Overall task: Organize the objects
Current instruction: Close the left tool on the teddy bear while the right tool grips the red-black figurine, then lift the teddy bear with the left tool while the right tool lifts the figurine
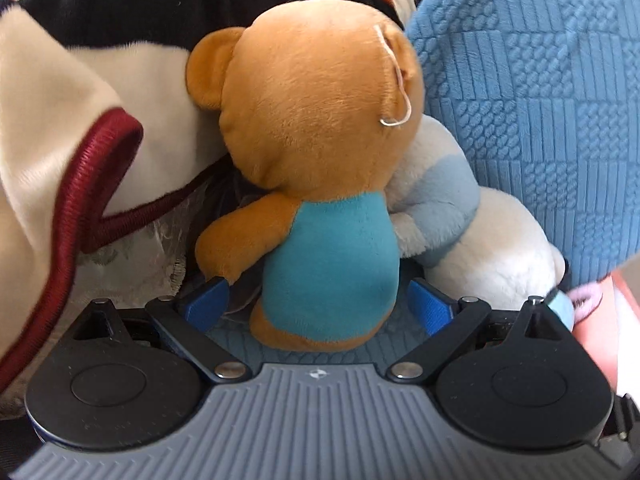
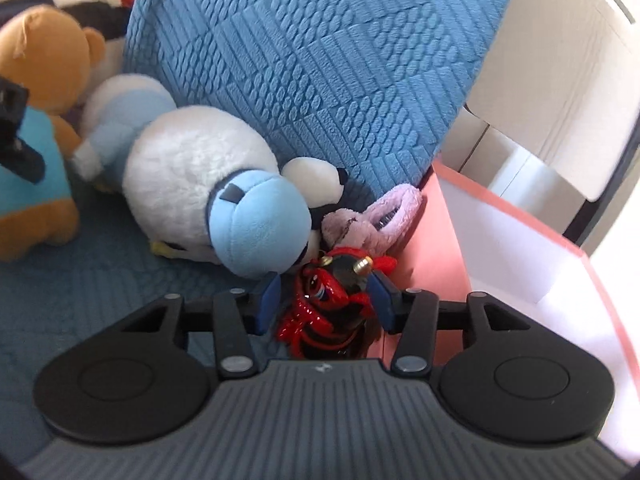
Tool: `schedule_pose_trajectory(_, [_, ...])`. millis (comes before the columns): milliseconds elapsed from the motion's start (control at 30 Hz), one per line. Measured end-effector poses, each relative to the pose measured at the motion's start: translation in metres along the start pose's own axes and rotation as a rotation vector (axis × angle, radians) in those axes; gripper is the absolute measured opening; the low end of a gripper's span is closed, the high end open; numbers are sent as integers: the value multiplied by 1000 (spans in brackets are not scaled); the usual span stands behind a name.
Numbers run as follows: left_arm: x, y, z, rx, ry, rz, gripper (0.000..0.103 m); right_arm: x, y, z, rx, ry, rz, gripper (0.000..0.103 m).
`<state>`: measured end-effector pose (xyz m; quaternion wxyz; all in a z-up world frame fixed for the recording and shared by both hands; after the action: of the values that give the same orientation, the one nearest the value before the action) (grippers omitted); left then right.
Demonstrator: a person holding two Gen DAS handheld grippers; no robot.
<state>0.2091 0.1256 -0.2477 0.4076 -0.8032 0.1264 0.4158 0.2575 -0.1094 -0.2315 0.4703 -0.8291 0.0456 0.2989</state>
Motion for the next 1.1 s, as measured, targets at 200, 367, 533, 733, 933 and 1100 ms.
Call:
schedule_pose_trajectory(200, [15, 2, 6, -71, -16, -4, 97, 9, 0, 11, -104, 66, 10, 52])
schedule_pose_trajectory(367, [25, 11, 4, -64, 2, -2, 94, 16, 0, 10, -110, 98, 25, 54])
schedule_pose_trajectory(533, [27, 12, 3, -4, 22, -14, 87, 21, -1, 14, -112, 87, 39, 53])
schedule_pose_trajectory(733, [22, 15, 10, 4, 69, -34, 77, 21, -7, 18, -93, 99, 44, 51])
schedule_pose_trajectory(933, [2, 26, 12, 31, 109, -55, 73, 5, -11, 16, -40, 72, 36, 51])
schedule_pose_trajectory(1100, [-27, 34, 12, 46, 134, -54, 71, -21, -9, 13, -4, 12, 12, 51])
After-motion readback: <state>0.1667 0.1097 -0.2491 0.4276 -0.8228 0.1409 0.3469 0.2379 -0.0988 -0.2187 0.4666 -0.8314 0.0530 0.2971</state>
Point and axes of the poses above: each gripper's, at about its wrist camera, not at the fingertips, and x roughly the way its jaws point, z to its left, y to its underside, the point moved 1 cm from there along x, roughly the way its jaws point, and after that the axes turned 4 degrees about -z, right-handed, at the moved point
